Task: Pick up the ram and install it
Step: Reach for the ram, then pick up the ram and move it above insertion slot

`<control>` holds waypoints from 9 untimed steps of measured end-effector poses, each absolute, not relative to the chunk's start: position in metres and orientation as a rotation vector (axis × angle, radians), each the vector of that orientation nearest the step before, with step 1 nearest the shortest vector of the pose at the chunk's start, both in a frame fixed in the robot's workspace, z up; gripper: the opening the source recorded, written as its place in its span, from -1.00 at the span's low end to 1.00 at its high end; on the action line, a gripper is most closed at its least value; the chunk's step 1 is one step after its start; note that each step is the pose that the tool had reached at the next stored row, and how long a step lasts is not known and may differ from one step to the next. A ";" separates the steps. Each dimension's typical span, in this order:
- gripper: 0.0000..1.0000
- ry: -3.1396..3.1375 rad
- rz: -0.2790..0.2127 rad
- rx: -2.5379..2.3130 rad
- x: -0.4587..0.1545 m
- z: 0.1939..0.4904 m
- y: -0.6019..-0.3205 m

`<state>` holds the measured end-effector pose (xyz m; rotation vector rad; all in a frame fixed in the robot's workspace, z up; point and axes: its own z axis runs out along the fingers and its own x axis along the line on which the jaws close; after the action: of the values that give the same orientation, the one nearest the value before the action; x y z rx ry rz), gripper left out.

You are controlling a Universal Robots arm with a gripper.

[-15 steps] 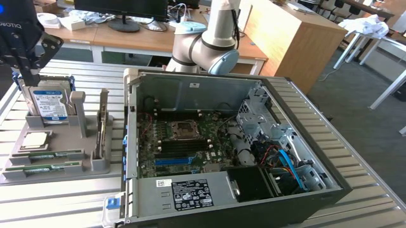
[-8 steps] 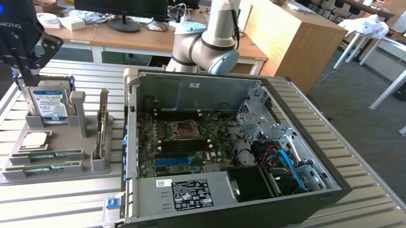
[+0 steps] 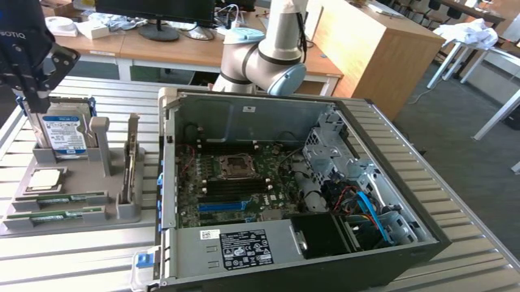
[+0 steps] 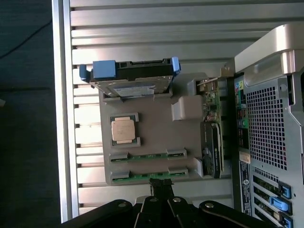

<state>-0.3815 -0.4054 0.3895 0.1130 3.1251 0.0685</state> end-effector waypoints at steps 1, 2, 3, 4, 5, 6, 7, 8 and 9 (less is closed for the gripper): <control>-0.80 3.125 0.069 0.113 -0.382 0.389 -0.406; -0.80 3.125 0.069 0.113 -0.382 0.389 -0.406; -0.80 3.125 0.068 0.113 -0.382 0.390 -0.406; -0.80 3.125 0.069 0.113 -0.382 0.389 -0.406; -0.80 3.125 0.068 0.113 -0.382 0.389 -0.406; -0.80 3.125 0.068 0.113 -0.382 0.389 -0.406; -0.80 3.125 0.069 0.113 -0.382 0.389 -0.406; -0.80 3.125 0.068 0.113 -0.382 0.389 -0.406; -0.80 3.125 0.068 0.113 -0.382 0.389 -0.406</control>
<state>-0.3816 -0.4059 0.3895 0.1132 3.1250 0.0685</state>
